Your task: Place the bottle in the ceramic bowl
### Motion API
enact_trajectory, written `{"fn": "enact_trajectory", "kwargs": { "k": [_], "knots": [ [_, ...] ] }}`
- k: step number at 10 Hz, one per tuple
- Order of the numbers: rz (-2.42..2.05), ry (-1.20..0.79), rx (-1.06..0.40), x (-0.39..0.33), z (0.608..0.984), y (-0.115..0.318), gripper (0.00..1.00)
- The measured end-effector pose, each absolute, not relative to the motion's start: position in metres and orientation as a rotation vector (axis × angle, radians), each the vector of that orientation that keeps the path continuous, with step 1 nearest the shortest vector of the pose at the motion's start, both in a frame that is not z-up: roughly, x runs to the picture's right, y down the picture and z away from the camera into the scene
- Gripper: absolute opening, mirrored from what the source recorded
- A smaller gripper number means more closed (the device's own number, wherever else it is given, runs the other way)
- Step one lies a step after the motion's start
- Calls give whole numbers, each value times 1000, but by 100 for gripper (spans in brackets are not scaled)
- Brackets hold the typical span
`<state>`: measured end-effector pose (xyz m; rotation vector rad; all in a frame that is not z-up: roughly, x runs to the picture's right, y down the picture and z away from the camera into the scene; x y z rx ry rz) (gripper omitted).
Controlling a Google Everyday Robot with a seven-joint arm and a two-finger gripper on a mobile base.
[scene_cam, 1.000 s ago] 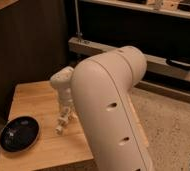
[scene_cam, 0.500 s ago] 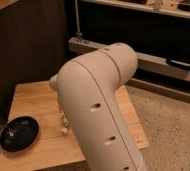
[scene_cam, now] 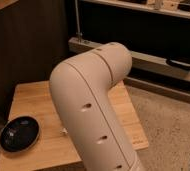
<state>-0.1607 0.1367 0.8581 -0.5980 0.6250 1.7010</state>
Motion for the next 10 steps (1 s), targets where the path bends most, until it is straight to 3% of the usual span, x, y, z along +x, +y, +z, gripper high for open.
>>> {"fn": "enact_trajectory", "kwargs": {
  "k": [2, 8, 10],
  "knots": [
    [1695, 621, -610, -160, 860, 138, 63],
    [1625, 507, -750, -161, 856, 134, 7],
    [1591, 430, -858, -161, 856, 132, 0]
  ]
}}
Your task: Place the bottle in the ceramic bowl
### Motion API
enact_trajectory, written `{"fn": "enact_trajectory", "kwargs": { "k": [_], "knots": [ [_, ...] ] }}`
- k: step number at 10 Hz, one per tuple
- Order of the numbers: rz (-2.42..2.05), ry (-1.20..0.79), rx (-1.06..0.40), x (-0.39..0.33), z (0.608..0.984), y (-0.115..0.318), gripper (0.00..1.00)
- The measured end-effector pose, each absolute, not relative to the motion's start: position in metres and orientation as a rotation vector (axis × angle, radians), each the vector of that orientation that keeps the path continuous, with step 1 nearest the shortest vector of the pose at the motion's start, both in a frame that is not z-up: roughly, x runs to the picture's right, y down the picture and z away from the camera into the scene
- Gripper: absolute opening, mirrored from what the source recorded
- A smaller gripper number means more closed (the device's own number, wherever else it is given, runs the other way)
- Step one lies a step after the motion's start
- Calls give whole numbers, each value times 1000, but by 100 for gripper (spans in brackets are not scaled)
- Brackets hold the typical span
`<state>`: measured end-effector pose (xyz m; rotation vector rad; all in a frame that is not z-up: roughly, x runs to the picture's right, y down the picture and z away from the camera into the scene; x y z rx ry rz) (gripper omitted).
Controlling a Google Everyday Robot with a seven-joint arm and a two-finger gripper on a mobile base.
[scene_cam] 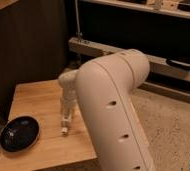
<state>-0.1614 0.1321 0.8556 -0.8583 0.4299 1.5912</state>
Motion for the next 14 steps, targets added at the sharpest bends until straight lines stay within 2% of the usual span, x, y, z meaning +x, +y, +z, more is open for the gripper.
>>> {"fn": "enact_trajectory", "kwargs": {
  "k": [3, 5, 10, 14],
  "knots": [
    [1525, 286, -1001, -166, 844, 115, 0],
    [1457, 215, -1044, -178, 830, 99, 0],
    [1297, 86, -1052, -228, 796, 78, 0],
    [1183, 3, -1112, -260, 779, 82, 0]
  ]
}}
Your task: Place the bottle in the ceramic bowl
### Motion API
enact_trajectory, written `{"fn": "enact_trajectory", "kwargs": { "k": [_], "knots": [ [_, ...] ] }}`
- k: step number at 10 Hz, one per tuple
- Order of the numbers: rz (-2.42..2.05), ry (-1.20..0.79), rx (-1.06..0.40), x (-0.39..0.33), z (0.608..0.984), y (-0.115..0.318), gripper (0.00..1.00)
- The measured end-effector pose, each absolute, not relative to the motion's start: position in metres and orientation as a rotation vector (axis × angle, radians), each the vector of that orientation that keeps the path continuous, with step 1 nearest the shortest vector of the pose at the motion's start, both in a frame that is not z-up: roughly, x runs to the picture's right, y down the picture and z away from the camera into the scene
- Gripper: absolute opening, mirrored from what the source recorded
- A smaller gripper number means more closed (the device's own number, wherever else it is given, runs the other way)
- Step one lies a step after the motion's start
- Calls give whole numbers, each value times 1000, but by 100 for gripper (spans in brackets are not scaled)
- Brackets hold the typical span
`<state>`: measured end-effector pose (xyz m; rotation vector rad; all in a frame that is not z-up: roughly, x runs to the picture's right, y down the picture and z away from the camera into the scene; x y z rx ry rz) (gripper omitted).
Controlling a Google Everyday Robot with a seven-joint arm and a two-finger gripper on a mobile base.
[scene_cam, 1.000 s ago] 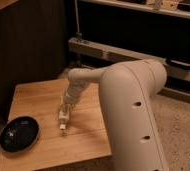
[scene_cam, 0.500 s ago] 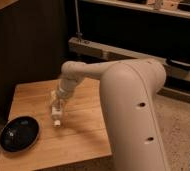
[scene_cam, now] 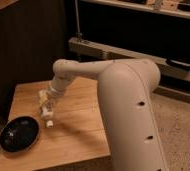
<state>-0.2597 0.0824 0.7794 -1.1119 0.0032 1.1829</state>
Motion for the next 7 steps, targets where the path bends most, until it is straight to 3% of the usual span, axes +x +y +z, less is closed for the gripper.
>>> {"fn": "enact_trajectory", "kwargs": {
  "k": [7],
  "knots": [
    [916, -81, -1172, -335, 742, 105, 0]
  ]
}}
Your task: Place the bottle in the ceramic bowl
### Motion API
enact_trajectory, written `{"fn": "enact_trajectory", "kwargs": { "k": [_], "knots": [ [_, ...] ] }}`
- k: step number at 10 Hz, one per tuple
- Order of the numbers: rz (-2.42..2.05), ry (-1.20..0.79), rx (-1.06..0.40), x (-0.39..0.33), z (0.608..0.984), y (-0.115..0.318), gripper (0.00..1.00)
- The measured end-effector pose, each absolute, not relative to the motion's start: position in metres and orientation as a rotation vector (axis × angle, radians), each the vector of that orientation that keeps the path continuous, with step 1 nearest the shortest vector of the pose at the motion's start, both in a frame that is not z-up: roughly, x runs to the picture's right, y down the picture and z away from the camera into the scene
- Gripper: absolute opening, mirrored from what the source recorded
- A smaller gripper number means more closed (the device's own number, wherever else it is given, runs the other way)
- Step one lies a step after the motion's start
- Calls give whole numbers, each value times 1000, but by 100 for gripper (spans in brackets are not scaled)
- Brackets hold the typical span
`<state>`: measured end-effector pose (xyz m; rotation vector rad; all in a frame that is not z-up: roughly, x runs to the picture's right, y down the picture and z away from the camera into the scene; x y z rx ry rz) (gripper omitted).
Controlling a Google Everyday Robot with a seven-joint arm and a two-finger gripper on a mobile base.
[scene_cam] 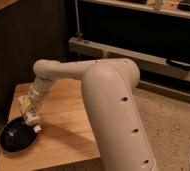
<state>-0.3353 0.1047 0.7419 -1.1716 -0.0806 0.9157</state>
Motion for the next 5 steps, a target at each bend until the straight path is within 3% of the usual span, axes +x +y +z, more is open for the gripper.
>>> {"fn": "enact_trajectory", "kwargs": {
  "k": [5],
  "knots": [
    [833, -120, -1170, -361, 734, 114, 1]
  ]
}}
